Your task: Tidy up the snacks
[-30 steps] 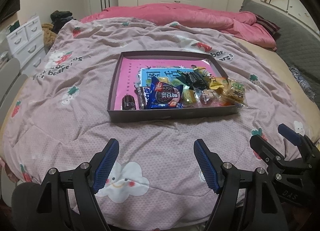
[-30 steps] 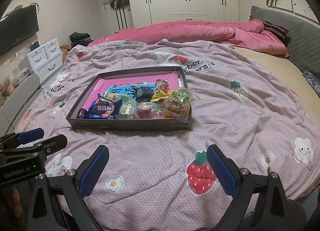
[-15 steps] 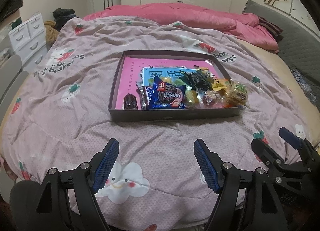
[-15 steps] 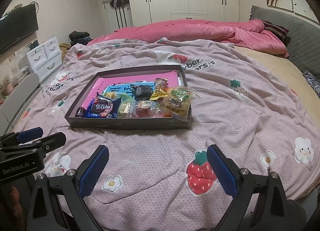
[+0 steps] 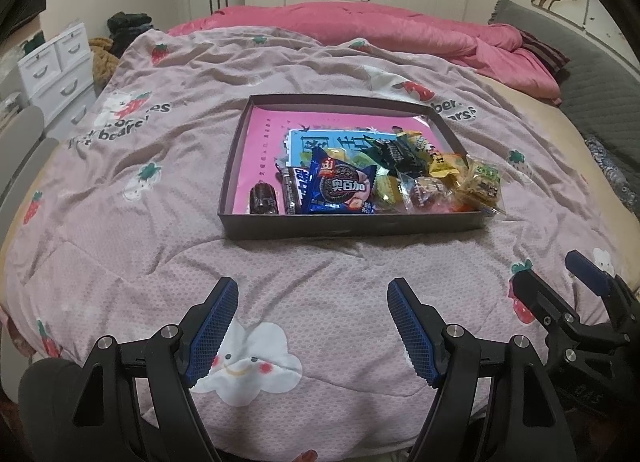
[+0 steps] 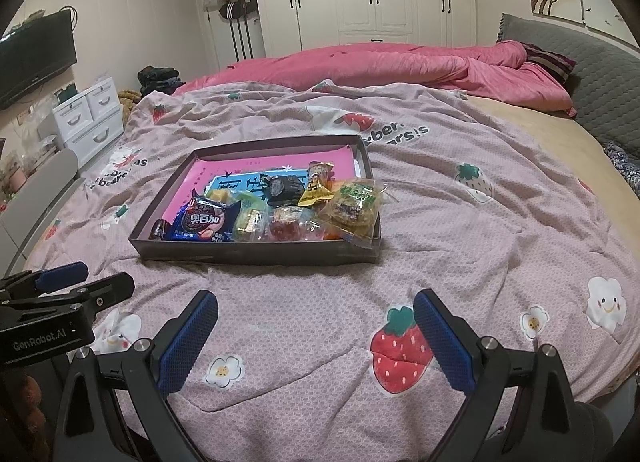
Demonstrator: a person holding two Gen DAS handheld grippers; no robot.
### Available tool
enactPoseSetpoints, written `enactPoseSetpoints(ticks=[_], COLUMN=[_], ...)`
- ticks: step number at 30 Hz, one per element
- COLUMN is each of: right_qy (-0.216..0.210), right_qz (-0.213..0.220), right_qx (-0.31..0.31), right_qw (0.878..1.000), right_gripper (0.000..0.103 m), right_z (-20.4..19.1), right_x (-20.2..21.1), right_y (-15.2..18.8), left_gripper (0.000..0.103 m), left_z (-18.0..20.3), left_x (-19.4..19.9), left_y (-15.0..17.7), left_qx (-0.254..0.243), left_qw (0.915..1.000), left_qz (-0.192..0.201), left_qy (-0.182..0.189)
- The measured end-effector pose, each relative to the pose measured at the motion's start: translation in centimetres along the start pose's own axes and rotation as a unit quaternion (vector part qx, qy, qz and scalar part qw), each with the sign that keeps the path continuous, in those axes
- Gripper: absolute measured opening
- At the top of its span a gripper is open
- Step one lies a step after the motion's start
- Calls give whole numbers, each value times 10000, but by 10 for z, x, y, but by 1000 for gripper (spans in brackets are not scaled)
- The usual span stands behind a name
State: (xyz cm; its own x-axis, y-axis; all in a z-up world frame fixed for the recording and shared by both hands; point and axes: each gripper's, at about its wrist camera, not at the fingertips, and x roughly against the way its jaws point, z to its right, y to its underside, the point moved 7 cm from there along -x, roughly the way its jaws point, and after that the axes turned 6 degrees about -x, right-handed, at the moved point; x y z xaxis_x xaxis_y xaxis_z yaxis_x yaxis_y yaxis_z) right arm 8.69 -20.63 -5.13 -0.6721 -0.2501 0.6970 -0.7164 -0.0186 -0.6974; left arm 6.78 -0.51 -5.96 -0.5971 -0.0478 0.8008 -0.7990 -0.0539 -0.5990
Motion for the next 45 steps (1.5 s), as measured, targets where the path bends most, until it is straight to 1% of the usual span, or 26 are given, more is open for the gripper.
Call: enactPoseSetpoints(ticks=[7,14,27,36,41,43,45], right_qy=[-31,-41,-27,-3,70,92,117], right_qz=[-29,-80,-74,-89,-79,-85,-57], right_qx=[-8,-20,-20,-30,-67,-108,-187], right_qw=[10000,10000,10000,10000,9999,9999,9997], right_gripper=[99,99,99,100,100,100,100], right_z=[0,1,3,7,13,17,24], right_x=[-1,-5,-9,-12,-15,-18,-20], right_y=[-1,0,0,0,-1,-2,-6], left_gripper=[78,78,78,78,79,79,80], left_z=[2,1,-3,-11,-15,-19,-27], left_x=[-4,-8,-13,-21,-36,-39,-37], left_y=[0,1,1,1,0,-3,-10], left_qx=[-13,-18,4,77,258,306,350], left_qw=[9999,9999,9999,9994,9993,9993,9994], left_qz=[-12,-59,-137,-194,-273,-200,-9], left_qy=[113,102,-27,-274,-88,-30,-67])
